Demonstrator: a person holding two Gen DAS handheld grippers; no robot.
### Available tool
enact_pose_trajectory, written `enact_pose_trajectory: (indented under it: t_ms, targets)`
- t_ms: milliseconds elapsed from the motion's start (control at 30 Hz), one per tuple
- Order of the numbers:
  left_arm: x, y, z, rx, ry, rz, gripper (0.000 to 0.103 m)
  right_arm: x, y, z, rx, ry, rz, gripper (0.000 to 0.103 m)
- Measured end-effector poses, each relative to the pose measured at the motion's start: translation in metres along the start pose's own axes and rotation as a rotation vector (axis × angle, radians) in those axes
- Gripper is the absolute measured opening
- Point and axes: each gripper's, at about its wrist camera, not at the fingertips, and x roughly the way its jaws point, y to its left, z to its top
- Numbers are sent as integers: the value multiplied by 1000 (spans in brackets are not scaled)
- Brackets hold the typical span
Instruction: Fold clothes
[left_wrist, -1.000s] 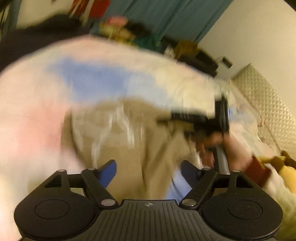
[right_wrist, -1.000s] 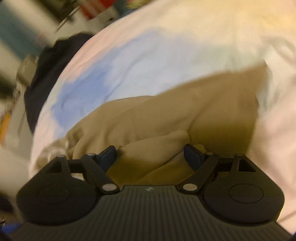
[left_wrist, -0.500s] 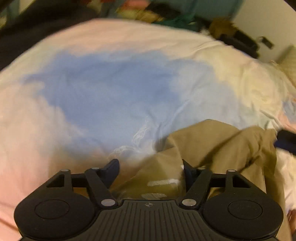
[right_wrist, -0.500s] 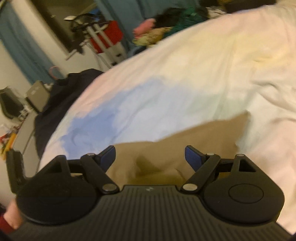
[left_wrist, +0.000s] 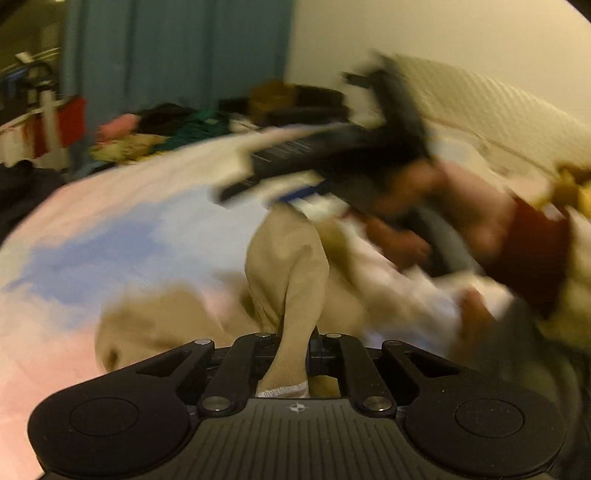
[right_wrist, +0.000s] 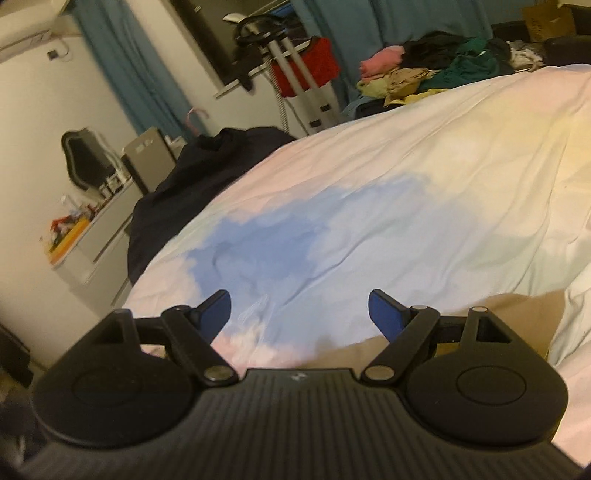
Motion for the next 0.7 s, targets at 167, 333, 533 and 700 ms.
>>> enact_pose_trajectory:
  t_ms: [167,333,533,700]
  targets:
    - [14,-20,-17,32,106,-32,7,8,14,-22,-99,142,-70,83]
    - [2,2,-13,-96,85,-53,22,4,4,-52,-58,220,-178,74]
    - [-12,47,16,-287,-17,-69,65,-16,-13,-65,74,164,-221,73]
    - [11,114,54,-476,-22,-27,80,-21,-22,-68,133,130,-237,67]
